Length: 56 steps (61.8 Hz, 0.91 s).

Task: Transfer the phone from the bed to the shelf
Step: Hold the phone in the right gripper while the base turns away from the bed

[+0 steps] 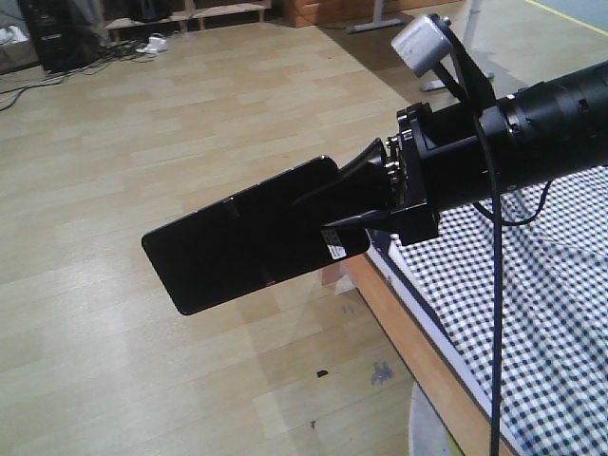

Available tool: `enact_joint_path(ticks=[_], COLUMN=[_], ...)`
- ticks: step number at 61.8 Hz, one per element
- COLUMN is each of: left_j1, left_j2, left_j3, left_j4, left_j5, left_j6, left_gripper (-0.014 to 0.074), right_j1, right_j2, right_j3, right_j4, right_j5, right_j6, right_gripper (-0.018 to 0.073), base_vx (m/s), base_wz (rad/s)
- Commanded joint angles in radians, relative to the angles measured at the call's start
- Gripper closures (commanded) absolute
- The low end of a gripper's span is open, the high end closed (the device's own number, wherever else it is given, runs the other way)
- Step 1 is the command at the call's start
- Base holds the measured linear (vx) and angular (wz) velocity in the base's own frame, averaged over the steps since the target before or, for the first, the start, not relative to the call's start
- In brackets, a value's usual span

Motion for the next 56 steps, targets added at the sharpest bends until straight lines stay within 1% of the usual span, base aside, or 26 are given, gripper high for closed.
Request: enact_joint_path(ticks=[1, 39, 56], left_j1=[-0.004, -0.004, -0.004], left_j2=[-0.005, -0.005, -0.005], left_j3=[0.003, 0.003, 0.003], left_j4=[-0.009, -0.009, -0.009], left_j5=[-0.069, -0.069, -0.069], left_j6=[-0.004, -0.004, -0.004], left_gripper=[0.0596, 0.0596, 0.0596], right_j1=[-0.001, -0.001, -0.001], right_j2=[-0.038, -0.038, -0.038], right_j3=[-0.026, -0.026, -0.026], right_j4=[0.093, 0.093, 0.093], right_j5=[0.064, 0.064, 0.064], right_j6=[-0.003, -0.003, -0.003], right_gripper=[0.0564, 0.0564, 0.0564], base_vx=[-0.03, 0.01, 0.08], base_wz=[0.27, 0.37, 0.26])
